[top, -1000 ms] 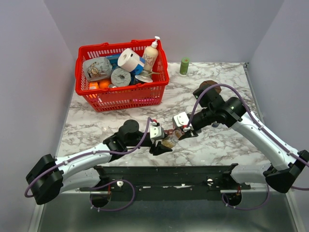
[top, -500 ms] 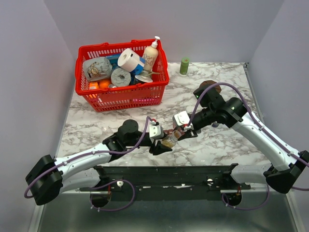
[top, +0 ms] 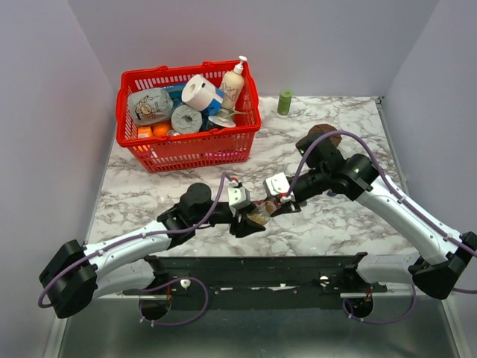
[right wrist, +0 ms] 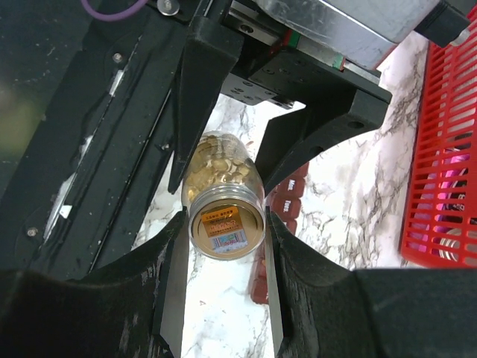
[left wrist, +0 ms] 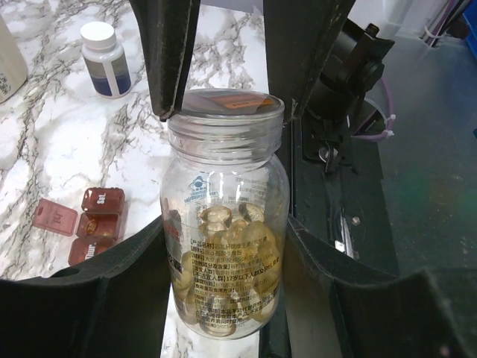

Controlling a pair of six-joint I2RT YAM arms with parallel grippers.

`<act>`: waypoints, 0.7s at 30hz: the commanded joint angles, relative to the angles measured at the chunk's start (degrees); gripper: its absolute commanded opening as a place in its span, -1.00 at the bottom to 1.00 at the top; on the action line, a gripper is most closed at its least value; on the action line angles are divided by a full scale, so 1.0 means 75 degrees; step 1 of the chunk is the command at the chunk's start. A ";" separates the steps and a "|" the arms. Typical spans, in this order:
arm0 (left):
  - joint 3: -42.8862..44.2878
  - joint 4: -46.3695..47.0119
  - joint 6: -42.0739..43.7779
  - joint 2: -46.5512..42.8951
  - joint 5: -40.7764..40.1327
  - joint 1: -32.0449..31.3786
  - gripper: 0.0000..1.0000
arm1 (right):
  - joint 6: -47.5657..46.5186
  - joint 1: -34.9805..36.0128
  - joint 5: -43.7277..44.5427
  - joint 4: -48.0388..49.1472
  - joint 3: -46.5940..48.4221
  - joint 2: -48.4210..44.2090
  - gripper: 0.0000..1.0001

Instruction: Sort the pills into containers

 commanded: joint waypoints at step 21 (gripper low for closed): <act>0.0022 0.0229 0.0281 -0.0964 -0.2298 0.0094 -1.00 | 0.5740 0.0179 0.1335 0.1165 -0.0239 0.0700 0.31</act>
